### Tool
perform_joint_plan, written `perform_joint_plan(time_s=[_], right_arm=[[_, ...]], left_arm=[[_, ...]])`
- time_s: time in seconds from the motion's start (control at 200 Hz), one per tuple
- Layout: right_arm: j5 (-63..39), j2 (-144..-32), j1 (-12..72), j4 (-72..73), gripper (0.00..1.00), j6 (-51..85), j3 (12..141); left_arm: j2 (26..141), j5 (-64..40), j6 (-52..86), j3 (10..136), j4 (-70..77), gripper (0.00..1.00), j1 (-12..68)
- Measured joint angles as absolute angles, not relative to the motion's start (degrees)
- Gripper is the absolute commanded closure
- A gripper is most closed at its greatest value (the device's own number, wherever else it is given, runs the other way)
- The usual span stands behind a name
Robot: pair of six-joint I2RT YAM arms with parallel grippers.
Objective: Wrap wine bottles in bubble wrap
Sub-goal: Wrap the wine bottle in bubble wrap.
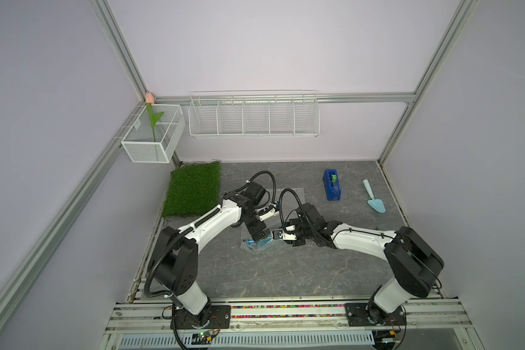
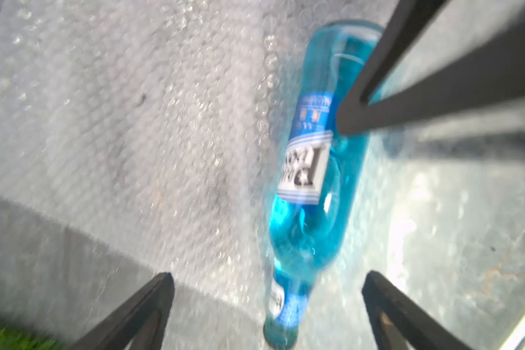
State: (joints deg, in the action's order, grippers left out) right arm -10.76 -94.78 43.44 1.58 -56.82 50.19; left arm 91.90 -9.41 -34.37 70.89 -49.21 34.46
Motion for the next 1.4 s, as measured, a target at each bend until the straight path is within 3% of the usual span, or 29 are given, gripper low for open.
perform_joint_plan(time_s=[0.295, 0.5, 0.595, 0.78, 0.965, 1.09, 1.405], right_arm=[[-9.85, -98.45, 42.76, -6.11, 0.60, -56.90, 56.51], [-13.02, -101.01, 41.41, -16.78, 0.71, -55.68, 63.64], [-15.07, -102.87, 40.56, -21.80, 0.72, -54.81, 67.37], [-18.15, -104.92, 39.55, -27.75, 0.72, -53.23, 71.40], [-23.18, -107.92, 38.09, -35.11, 0.72, -51.57, 76.20], [-23.86, -110.30, 37.65, -41.58, 0.71, -50.24, 76.18], [-26.63, -113.60, 35.20, -49.06, 0.68, -47.86, 77.32]], left_arm=[[79.37, -9.13, -33.06, 66.24, -47.35, 0.01, 31.99], [61.01, -3.14, -33.06, 58.33, -40.07, 0.02, 30.39], [54.13, -1.04, -33.85, 55.11, -36.77, 0.04, 30.59], [47.88, 7.66, -39.92, 45.87, -30.39, 0.07, 40.25], [50.63, 14.46, -46.22, 35.53, -20.27, 0.07, 52.90], [59.70, 17.39, -50.54, 32.08, -9.08, 0.07, 58.37], [79.53, 22.63, -54.74, 31.73, 10.52, 0.09, 59.57]])
